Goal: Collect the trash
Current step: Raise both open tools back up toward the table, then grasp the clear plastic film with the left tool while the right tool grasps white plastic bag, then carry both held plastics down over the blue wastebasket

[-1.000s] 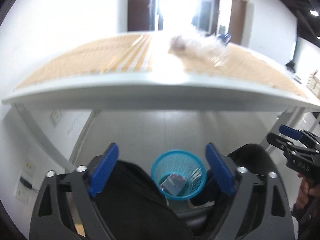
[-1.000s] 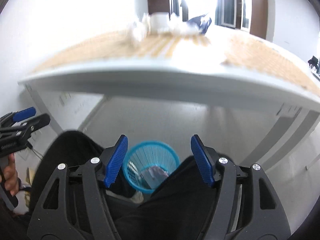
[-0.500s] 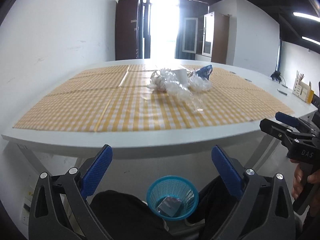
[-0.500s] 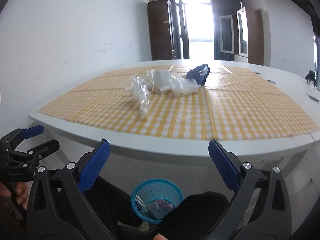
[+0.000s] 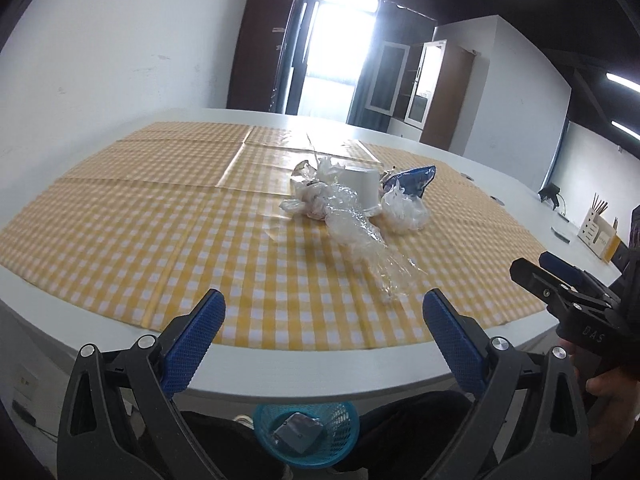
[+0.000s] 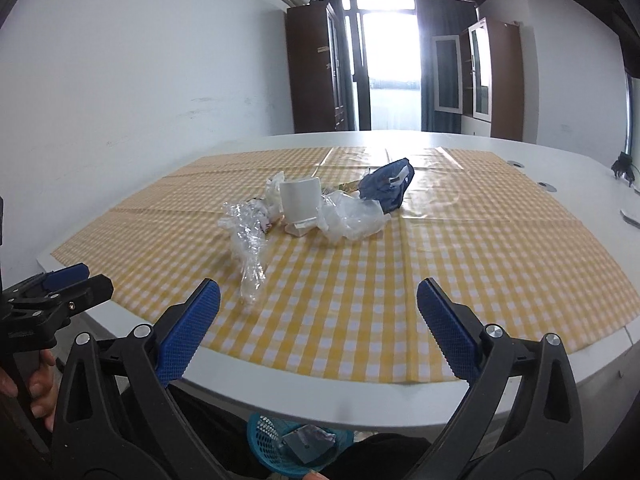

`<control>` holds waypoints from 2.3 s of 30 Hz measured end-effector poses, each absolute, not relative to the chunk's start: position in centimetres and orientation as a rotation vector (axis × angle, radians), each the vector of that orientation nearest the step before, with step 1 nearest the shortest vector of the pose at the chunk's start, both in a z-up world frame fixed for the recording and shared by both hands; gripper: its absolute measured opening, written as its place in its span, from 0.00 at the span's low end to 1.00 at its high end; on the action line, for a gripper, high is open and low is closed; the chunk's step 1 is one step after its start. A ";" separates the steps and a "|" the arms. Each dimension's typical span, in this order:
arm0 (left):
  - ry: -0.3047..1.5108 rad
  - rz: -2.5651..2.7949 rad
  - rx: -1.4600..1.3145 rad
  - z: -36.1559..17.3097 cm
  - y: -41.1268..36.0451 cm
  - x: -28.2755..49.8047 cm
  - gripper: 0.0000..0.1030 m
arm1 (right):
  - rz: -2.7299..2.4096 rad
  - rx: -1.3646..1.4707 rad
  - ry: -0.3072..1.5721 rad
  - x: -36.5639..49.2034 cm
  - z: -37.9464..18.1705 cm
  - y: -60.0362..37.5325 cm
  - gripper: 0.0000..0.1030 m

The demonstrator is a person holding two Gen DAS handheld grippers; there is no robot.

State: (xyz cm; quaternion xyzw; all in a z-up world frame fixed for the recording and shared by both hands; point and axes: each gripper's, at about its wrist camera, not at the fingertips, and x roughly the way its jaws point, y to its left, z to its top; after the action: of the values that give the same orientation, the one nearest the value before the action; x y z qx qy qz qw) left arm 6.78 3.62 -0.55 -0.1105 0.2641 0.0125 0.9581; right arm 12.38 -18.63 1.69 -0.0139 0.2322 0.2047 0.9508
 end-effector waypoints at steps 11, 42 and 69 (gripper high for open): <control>0.581 0.017 -0.214 -0.8 3.6 12.4 0.94 | 0.423 -0.047 0.542 20.9 1.2 -15.7 0.90; 0.743 -0.026 -0.296 -2.7 4.4 24.6 0.52 | 0.413 -0.136 0.796 32.9 -2.6 -11.5 0.12; 0.547 -0.085 -0.296 0.7 4.3 10.0 0.27 | 0.515 -0.060 0.559 16.7 2.3 -14.7 0.10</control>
State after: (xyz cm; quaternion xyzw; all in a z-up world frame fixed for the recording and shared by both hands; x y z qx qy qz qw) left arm 10.02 4.25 0.69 -0.1458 0.2689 -0.0421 0.9511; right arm 16.74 -14.71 2.29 -0.0295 0.2727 0.2514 0.9282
